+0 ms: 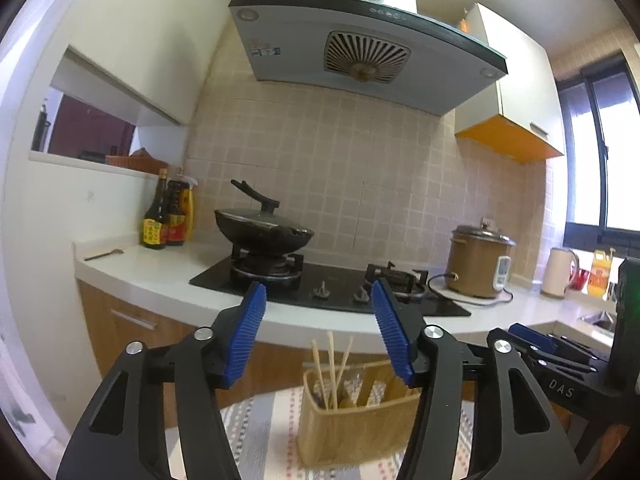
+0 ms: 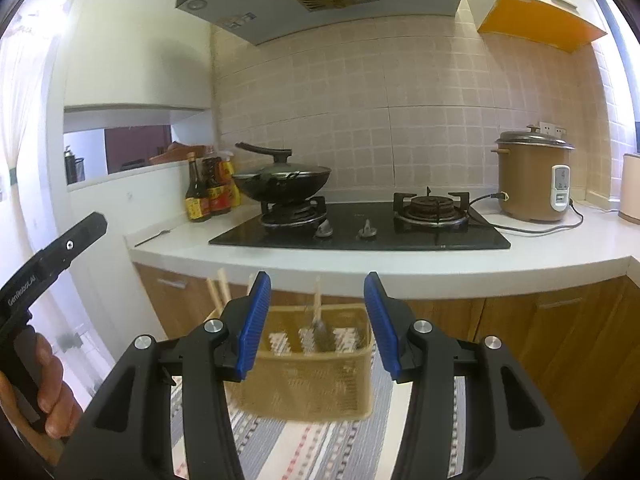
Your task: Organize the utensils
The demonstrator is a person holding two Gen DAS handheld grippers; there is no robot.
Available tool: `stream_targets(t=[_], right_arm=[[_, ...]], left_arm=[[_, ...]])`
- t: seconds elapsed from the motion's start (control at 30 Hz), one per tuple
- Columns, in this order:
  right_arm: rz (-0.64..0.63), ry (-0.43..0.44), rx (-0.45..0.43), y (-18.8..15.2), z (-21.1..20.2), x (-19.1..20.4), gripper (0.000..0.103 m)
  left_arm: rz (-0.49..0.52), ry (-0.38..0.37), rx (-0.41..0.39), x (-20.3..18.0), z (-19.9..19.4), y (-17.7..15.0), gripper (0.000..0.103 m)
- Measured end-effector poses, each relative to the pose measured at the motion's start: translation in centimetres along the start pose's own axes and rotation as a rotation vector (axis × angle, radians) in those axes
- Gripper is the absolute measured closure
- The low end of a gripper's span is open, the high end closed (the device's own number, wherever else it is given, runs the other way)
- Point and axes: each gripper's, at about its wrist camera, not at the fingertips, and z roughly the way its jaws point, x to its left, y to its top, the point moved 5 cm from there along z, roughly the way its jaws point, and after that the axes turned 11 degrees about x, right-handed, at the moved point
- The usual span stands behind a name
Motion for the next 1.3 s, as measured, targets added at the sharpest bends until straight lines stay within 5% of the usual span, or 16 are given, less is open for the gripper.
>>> stream_targets(t=[0.17,0.37,0.53,0.73,0.83,1.3], right_arm=[[0.009,-0.019,0.023,-3.4,-0.8,0.5,0.058],[0.037,-0.061,0.046,-6.7,0.1,-0.4,0.058],[0.059,-0.117,0.025,-8.8,0.9,-1.2,0.041],[0.030,-0.171,0.009,-10.1,1.3,-1.3,0.038],[0.023,-0.167,-0.028,-10.3,0.6,-1.2,0.031],[0.002,-0.203,-0.054,-10.2,0.0,-0.8,0.031]], left_arm=[[0.016,0.034,0.005,-0.1,-2.2,-2.2,0.029],[0.021,0.087,0.054,-0.2,-2.5,-6.2,0.023],[0.038,0.179,0.054,-0.1,-1.3,-9.1,0.019],[0.039,0.252,0.061,0.1,0.4,-12.3,0.016],[0.038,0.239,0.078,0.6,0.8,-12.7,0.016],[0.112,0.292,0.069,-0.1,0.6,-13.2,0.009]])
